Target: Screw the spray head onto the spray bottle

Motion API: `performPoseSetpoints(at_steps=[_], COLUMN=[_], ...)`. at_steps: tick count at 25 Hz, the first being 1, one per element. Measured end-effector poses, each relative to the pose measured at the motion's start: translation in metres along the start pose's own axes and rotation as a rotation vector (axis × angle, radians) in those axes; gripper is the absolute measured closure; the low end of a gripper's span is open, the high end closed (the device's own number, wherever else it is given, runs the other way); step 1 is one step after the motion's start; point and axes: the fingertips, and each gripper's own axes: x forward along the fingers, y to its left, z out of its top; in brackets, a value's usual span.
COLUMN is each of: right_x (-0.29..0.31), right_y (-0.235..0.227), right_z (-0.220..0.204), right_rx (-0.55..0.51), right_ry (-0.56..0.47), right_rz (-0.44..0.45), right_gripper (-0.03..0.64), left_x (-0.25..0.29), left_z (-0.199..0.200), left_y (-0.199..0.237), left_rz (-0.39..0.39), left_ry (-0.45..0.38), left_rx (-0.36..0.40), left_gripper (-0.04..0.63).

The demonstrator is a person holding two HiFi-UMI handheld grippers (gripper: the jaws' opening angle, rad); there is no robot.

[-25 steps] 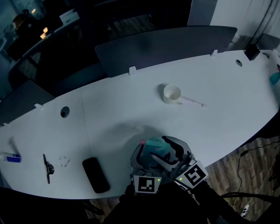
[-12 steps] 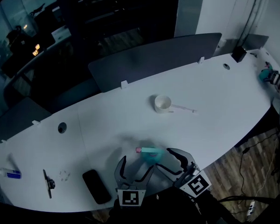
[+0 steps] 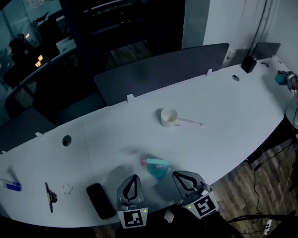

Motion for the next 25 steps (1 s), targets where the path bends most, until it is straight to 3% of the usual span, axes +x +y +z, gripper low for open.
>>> performPoseSetpoints(at_steps=[5, 11, 17, 21, 25], right_x=[-0.024, -0.08, -0.13, -0.154, -0.17], right_y=[-0.005, -0.013, -0.015, -0.003, 0.009], right_z=[0.013, 0.015, 0.012, 0.017, 0.017], right_rx=[-0.005, -0.037, -0.009, -0.007, 0.005], right_ry=[-0.053, -0.087, -0.127, -0.16, -0.169], right_rz=[0.041, 0.099, 0.119, 0.151, 0.174], right_gripper=[0.612, 0.612, 0.612, 0.612, 0.612], left_x=[-0.016, -0.055, -0.101, -0.13, -0.153], left_z=[0.018, 0.036, 0.045, 0.049, 0.049], left_y=[-0.019, -0.073, -0.128, -0.143, -0.148], left_rz=[0.087, 0.239, 0.309, 0.361, 0.415], left_ry=[-0.023, -0.051, -0.06, -0.055, -0.052], left_rx=[0.014, 0.013, 0.019, 0.059, 0.04], left_gripper=[0.594, 0.592, 0.592, 0.592, 0.594])
